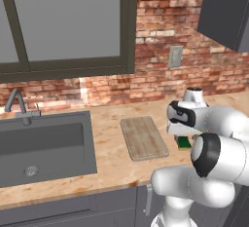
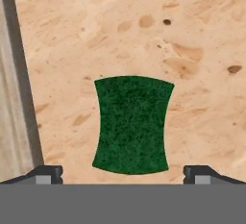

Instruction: Pick up the sponge from the counter and clean the cutting board by briefly scrubbing or pressing down on the cutting board. Once finished, release the sponge.

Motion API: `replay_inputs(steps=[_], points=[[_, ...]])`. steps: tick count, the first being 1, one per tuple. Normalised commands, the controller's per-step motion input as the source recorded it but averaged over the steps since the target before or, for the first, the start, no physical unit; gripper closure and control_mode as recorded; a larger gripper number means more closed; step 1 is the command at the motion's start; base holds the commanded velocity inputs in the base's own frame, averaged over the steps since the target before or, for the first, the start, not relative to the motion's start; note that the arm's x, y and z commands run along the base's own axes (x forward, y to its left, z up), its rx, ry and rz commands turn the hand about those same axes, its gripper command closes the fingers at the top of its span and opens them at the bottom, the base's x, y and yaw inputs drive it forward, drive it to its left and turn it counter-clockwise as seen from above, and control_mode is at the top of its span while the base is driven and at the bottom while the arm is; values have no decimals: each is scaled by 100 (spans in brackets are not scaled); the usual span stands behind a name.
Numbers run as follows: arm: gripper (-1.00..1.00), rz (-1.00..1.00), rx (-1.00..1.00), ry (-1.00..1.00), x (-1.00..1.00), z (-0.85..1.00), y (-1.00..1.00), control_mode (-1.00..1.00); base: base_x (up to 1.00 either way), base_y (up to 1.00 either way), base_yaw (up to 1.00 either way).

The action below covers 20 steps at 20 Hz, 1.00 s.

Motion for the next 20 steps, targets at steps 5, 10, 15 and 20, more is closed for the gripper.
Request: replay_inputs(steps=[5, 10, 15, 20], points=[[-100, 4, 0, 0, 5, -26, -12, -100, 0, 0, 0], [-100, 2, 0, 0, 0, -23, -13, -100, 0, 0, 0], [-100, 1, 0, 0, 0, -22, -1, -100, 0, 0, 0], [-100, 0, 0, 0, 0, -11, 0, -100, 0, 0, 0]])
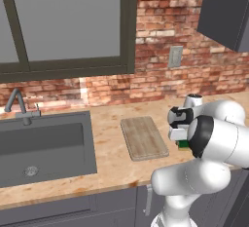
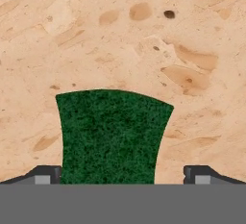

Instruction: Pick up the sponge from the counter and clean the cutting board by briefly scrubbing or pressing down on the cutting board. Once finished, release the sponge.

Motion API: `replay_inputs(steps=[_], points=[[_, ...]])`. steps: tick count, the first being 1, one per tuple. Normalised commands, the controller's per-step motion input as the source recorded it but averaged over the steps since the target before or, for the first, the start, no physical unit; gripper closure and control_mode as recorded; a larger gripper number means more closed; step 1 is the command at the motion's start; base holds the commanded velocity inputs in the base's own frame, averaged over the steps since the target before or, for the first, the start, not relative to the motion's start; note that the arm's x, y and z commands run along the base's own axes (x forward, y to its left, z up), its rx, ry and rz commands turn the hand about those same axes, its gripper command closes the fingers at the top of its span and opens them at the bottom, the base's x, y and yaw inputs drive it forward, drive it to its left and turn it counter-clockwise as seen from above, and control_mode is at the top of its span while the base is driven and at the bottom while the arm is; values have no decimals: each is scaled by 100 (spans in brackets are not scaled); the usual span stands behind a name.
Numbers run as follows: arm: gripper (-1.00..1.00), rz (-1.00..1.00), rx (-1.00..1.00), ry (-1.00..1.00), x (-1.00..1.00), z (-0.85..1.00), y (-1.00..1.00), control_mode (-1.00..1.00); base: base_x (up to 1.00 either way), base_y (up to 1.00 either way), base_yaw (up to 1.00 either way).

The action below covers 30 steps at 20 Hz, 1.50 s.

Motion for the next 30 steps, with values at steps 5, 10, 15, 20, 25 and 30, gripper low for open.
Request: replay_inputs(steps=[5, 10, 15, 20, 25, 30], points=[[-100, 0, 0, -2, 0, -6, 0, -100, 0, 0, 0], [-100, 0, 0, -7, 0, -1, 0, -100, 0, 0, 0], [-100, 0, 0, -2, 1, -1, 0, -100, 0, 0, 0], [-100, 0, 0, 0, 4, -6, 0, -100, 0, 0, 0], [-100, 0, 0, 0, 3, -5, 0, -100, 0, 0, 0], [100, 0, 0, 0, 2, -6, 0, -100, 0, 0, 0]])
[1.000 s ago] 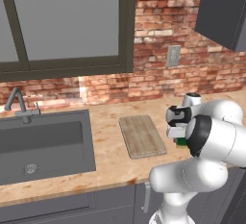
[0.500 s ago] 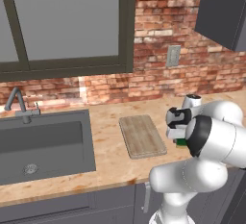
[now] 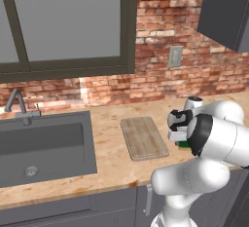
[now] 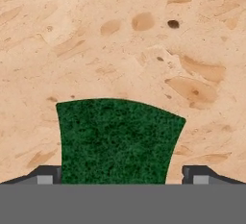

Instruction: Pick up the sponge from the counter and clean the cutting board by briefly scrubbing or pressing down on the cutting board. Once finished, release the sponge.

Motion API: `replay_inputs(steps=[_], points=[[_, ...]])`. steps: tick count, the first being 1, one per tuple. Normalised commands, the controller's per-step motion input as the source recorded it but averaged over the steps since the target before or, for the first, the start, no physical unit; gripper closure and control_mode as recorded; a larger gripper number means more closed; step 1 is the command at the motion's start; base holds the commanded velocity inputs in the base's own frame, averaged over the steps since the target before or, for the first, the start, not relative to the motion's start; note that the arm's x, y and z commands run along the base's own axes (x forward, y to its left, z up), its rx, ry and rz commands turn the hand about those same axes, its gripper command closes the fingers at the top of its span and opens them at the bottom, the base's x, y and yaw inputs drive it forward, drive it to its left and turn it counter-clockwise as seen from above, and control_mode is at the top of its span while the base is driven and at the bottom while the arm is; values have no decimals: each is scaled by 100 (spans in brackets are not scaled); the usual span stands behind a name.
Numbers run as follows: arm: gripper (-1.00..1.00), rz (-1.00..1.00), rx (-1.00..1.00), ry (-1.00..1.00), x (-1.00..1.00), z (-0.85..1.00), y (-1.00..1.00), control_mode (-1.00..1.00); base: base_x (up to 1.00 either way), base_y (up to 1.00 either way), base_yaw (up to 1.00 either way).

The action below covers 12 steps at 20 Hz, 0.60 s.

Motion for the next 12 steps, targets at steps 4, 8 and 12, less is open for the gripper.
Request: replay_inputs(steps=[4, 8, 12], points=[[100, 0, 0, 0, 0, -1, 0, -100, 0, 0, 0], [100, 0, 0, 0, 0, -1, 0, -100, 0, 0, 0], [100, 0, 0, -6, -4, 1, 0, -100, 0, 0, 0]])
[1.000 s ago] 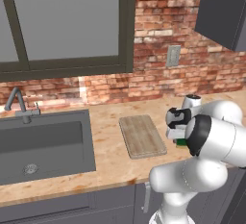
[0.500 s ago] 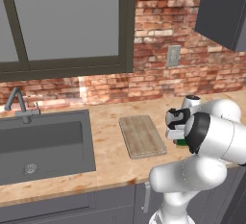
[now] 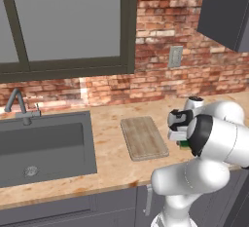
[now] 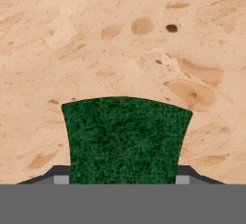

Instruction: Pick up the sponge from the counter and clean the cutting board by briefly scrubbing or pressing down on the cutting board. Once finished, release the sponge.

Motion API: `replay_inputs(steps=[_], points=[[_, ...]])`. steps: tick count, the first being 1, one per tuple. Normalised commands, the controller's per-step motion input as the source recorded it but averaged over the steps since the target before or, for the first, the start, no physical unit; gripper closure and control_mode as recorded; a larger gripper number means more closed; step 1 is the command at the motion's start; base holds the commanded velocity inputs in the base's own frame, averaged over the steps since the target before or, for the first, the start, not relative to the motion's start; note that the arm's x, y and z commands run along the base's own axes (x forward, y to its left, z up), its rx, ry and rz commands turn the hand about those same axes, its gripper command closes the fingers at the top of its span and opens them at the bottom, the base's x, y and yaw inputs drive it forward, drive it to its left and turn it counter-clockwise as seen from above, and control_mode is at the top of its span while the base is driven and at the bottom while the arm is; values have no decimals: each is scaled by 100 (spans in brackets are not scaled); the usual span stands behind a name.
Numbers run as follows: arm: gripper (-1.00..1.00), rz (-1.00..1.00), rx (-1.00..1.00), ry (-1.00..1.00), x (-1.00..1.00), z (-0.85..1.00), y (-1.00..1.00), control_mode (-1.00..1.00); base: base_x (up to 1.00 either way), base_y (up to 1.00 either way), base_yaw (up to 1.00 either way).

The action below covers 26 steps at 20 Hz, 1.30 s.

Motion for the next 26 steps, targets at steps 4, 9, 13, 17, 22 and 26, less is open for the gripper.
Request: replay_inputs(steps=[4, 9, 13, 17, 22, 26], points=[[100, 8, -4, -23, -19, 32, 2, -100, 0, 0, 0], [100, 30, -13, -8, -2, 41, 12, -100, 0, 0, 0], [100, 38, -13, 3, 0, 27, 31, -100, 0, 0, 0], [100, 40, -12, 2, 0, 3, 46, -100, 0, 0, 0], [100, 48, -7, 3, 0, 0, 47, -100, 0, 0, 0], [100, 48, -4, 18, 0, 4, 47, -100, 0, 0, 0]])
